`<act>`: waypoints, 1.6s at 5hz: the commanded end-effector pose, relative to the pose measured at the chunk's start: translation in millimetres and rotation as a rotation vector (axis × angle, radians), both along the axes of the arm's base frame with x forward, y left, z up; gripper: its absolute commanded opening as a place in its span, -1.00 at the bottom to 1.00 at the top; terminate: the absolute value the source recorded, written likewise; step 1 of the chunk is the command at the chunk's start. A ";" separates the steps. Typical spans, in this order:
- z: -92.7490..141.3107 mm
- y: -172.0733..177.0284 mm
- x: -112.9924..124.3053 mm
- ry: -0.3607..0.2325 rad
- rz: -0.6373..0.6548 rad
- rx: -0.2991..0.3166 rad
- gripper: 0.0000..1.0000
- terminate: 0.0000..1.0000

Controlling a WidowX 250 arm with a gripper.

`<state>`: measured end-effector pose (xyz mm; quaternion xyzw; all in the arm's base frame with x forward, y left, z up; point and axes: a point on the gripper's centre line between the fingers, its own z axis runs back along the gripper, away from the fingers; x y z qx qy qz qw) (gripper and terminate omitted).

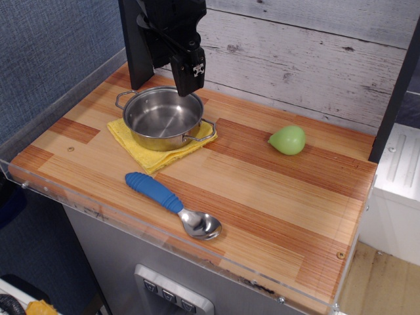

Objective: Place the silver pot just above and to the right of the spoon.

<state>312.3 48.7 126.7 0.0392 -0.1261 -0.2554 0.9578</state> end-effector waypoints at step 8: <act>-36.2 39.6 -18.6 0.040 -0.450 0.174 1.00 -1.00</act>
